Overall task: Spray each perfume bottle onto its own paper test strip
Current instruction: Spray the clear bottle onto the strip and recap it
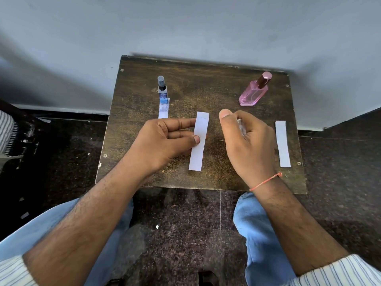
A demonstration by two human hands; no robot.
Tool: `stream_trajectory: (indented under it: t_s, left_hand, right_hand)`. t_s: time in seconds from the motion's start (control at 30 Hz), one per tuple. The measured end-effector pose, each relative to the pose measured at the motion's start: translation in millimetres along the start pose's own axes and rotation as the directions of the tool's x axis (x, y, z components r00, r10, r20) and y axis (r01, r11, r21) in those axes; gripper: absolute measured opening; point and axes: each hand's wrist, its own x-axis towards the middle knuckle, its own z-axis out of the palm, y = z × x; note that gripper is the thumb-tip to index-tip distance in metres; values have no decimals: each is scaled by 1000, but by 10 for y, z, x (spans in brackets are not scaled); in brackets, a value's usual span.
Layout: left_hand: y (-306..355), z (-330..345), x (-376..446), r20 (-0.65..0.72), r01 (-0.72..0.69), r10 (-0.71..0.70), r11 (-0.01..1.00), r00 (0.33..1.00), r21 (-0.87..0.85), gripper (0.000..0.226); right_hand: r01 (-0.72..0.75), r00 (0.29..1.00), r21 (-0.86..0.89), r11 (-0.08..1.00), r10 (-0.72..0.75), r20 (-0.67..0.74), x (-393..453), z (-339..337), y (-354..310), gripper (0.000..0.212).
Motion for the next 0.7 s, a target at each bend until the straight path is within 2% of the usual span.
stream_trajectory:
  t_s: [0.23,0.4,0.5,0.7]
  left_hand:
    - [-4,4,8,11,7,-7,1000,1000,2,40]
    - [-11,17,18,11,19,-19,1000,1000,-8,40]
    - [1,32,19,-7,19,-19,1000,1000,-23,37]
    - [5,57,40,-42,20,-24,995,999,-97,33]
  right_hand:
    - [-8,999,67,998,6,33,10,-28,13,56]
    - [-71,997,80,994,69,34,14,-33,-10,60]
    - [-97,994,91,991,92,59,28,-28,31,52]
    - [-231,963,194,953,195,187,60,-16,165,18]
